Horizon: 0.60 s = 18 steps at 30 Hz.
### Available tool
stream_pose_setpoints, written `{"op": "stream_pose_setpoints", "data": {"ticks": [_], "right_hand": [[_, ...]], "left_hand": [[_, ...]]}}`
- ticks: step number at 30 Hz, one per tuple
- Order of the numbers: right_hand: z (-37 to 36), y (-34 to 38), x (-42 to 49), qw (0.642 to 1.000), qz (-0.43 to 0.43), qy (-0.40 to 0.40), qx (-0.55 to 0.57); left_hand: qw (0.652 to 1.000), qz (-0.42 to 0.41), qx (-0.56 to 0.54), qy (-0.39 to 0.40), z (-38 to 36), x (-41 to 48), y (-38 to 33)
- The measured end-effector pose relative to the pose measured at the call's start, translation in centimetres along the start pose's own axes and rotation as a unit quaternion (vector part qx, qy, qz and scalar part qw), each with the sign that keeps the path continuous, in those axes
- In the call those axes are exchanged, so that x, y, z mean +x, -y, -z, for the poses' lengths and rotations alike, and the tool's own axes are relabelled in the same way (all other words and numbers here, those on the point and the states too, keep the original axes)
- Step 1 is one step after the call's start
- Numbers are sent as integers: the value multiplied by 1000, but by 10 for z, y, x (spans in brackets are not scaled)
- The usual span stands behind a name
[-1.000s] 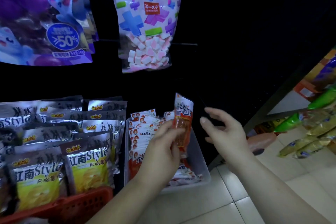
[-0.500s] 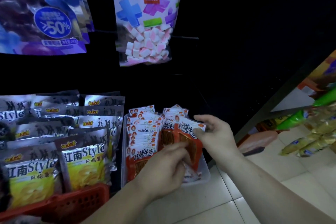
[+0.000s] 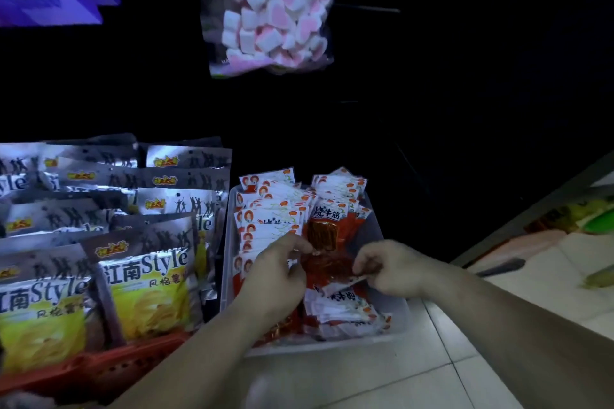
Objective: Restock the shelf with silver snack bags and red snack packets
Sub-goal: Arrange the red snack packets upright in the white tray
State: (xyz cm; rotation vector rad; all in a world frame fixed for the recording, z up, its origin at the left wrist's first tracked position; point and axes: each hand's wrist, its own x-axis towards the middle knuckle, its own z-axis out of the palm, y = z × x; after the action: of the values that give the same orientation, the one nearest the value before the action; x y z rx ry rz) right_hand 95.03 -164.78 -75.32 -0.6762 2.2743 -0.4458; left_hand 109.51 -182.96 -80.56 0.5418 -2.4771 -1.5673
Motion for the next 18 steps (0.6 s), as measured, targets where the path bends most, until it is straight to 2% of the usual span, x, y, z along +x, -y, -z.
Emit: {"op": "stream_pose_setpoints", "data": {"ticks": [2, 4, 6, 8, 9, 11, 14, 18], "right_hand": [[5, 6, -2, 996, -35, 83, 14], [10, 11, 5, 995, -43, 91, 20], [12, 13, 18, 999, -7, -35, 2], [12, 15, 36, 982, 25, -178, -51], [10, 16, 45, 973, 25, -217, -72], [5, 18, 61, 965, 2, -251, -82], [-10, 18, 79, 965, -30, -254, -57], [-16, 14, 91, 963, -23, -267, -39]], "left_hand": [[1000, 10, -23, 16, -8, 3, 0], [999, 8, -26, 26, -15, 7, -2], [999, 11, -25, 25, -19, 13, -1], [999, 19, -23, 18, -19, 19, 0], [999, 21, -21, 10, -19, 22, 1], [1000, 26, -17, -6, -18, 29, 3], [999, 47, -18, 1, -14, 34, 8], [994, 75, -22, 75, -9, 34, 17]]}}
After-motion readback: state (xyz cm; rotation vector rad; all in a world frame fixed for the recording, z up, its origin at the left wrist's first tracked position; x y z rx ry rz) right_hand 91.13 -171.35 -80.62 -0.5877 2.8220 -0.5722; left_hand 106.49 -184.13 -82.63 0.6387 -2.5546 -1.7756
